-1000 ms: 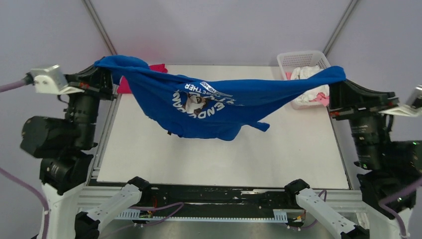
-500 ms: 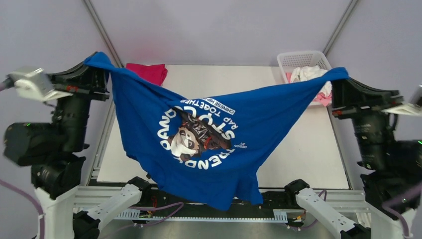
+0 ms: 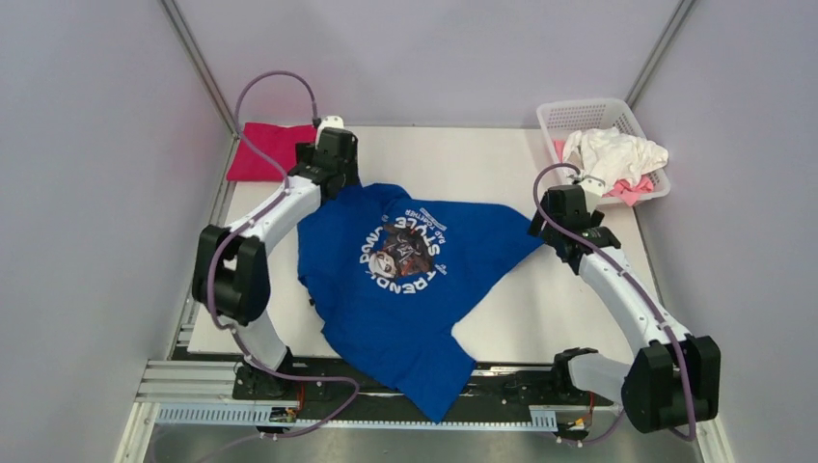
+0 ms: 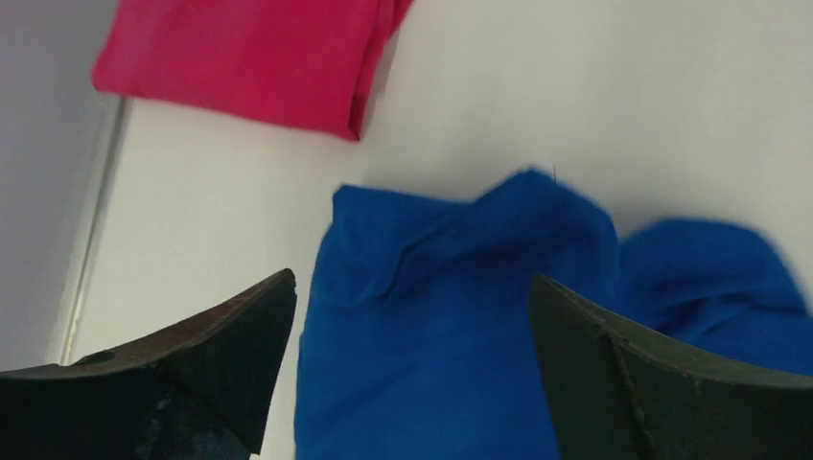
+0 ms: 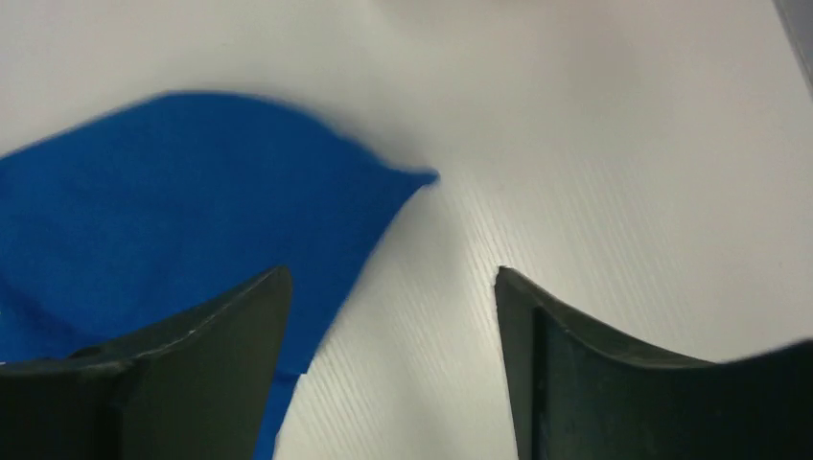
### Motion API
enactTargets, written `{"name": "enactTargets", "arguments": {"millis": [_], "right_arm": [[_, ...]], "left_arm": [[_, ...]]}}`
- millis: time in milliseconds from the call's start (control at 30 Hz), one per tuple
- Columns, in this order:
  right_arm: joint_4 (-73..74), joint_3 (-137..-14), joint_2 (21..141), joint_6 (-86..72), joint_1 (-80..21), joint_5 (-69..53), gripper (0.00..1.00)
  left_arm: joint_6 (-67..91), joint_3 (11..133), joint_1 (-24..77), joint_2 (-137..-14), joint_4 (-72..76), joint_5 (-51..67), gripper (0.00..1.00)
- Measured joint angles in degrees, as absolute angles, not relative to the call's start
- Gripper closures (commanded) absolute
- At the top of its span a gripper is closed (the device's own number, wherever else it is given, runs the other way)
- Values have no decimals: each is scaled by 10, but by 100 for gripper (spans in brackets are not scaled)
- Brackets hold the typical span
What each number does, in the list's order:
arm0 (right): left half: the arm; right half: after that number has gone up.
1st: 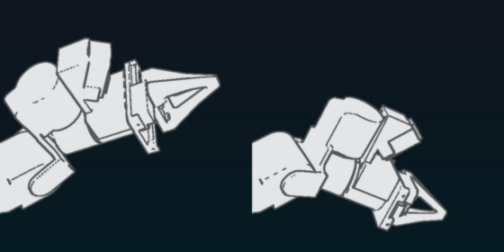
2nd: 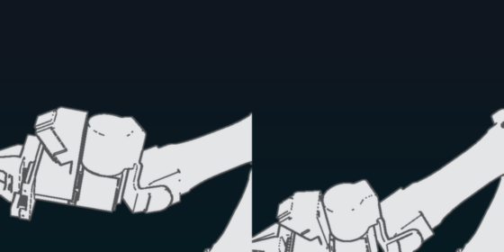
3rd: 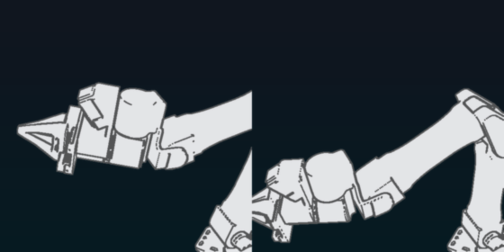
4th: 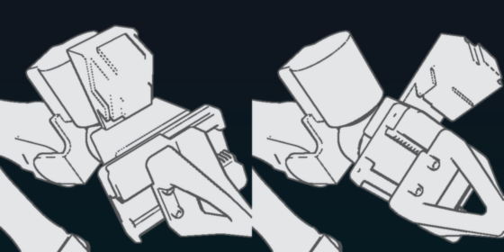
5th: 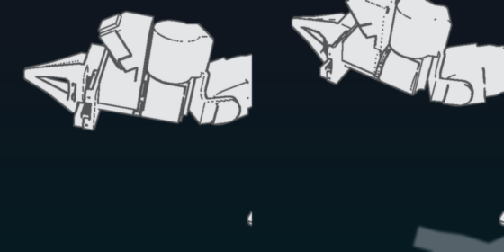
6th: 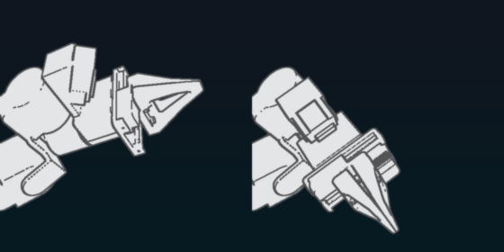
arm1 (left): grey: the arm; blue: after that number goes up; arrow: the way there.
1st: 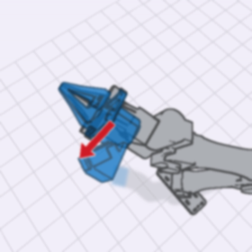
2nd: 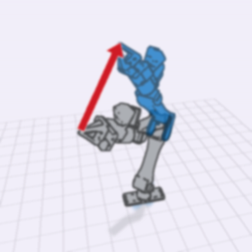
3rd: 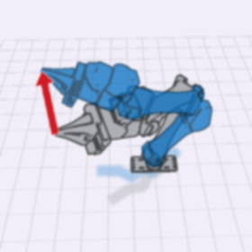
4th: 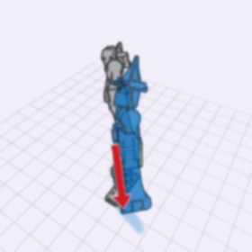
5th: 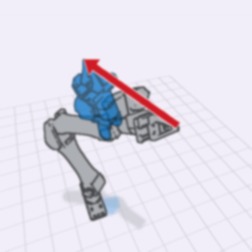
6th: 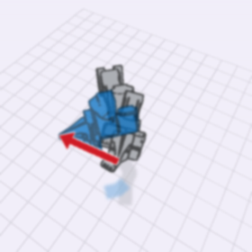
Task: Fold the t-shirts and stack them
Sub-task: Flatten out the tshirt
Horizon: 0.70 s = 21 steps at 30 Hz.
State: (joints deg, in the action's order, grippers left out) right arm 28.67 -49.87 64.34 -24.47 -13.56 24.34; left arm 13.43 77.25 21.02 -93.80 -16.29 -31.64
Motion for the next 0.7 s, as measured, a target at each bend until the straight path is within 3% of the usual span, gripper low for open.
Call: {"name": "enactTargets", "arguments": {"millis": [133,333,500,700], "right_arm": [[321,-488,670,-278,-103,243,0],[290,-494,627,-286,-104,170,0],[213,-488,637,-273,-104,50,0],[166,-505,761,-263,-108,-55,0]], "left_arm": [[170,778,194,-1019,-218,-301,0],[225,763,199,-954,-221,-225,0],[304,652,230,-825,-209,-157,0],[396,467,274,-750,-209,-72,0]]}}
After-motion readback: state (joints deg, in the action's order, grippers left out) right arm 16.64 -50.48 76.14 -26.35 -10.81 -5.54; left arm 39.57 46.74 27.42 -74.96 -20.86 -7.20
